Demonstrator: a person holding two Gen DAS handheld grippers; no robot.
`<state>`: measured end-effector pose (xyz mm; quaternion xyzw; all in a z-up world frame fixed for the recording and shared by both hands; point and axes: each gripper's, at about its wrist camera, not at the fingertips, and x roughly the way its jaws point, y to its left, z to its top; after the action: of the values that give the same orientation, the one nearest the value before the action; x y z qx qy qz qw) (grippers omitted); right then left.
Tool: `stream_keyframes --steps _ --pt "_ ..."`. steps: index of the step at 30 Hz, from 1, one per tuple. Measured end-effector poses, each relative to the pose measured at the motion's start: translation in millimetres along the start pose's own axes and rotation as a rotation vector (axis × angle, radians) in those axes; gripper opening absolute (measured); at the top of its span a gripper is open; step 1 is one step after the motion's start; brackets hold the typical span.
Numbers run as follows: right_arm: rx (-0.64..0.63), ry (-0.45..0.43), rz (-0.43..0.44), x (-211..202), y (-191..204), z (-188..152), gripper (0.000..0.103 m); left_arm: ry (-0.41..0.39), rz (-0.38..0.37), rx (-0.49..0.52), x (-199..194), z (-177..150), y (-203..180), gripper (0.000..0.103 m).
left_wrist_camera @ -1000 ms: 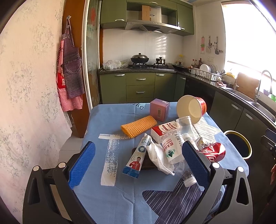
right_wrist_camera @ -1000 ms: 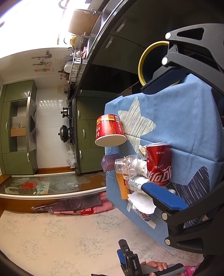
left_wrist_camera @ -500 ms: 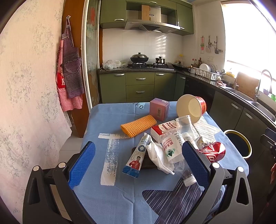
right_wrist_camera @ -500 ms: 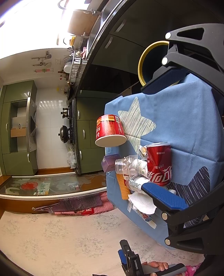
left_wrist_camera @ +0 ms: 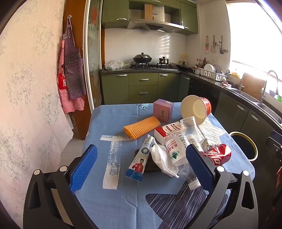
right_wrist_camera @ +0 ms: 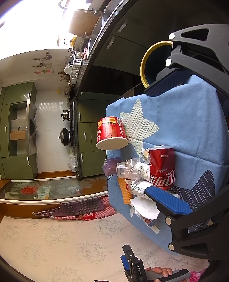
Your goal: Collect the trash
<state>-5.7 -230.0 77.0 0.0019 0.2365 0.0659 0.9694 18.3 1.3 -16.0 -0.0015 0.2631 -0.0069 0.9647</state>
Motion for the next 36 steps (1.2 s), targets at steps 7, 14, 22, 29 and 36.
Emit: stream_keyframes --steps 7,14,22,29,36 --pt "0.001 0.0 0.001 0 0 0 0.097 -0.001 -0.001 -0.001 0 0 0 0.099" --pt "0.0 0.0 0.0 0 0 0 0.097 -0.001 0.0 0.0 0 1 0 0.099" --pt "0.001 0.002 0.0 1 0 0 0.097 0.002 0.0 0.0 0 1 0 0.099" --pt "-0.002 0.013 -0.007 9 -2 -3 0.097 0.013 0.006 0.007 10 1 3 0.099" --pt "-0.006 0.023 -0.036 33 -8 9 0.097 0.056 0.012 -0.046 56 23 20 0.099"
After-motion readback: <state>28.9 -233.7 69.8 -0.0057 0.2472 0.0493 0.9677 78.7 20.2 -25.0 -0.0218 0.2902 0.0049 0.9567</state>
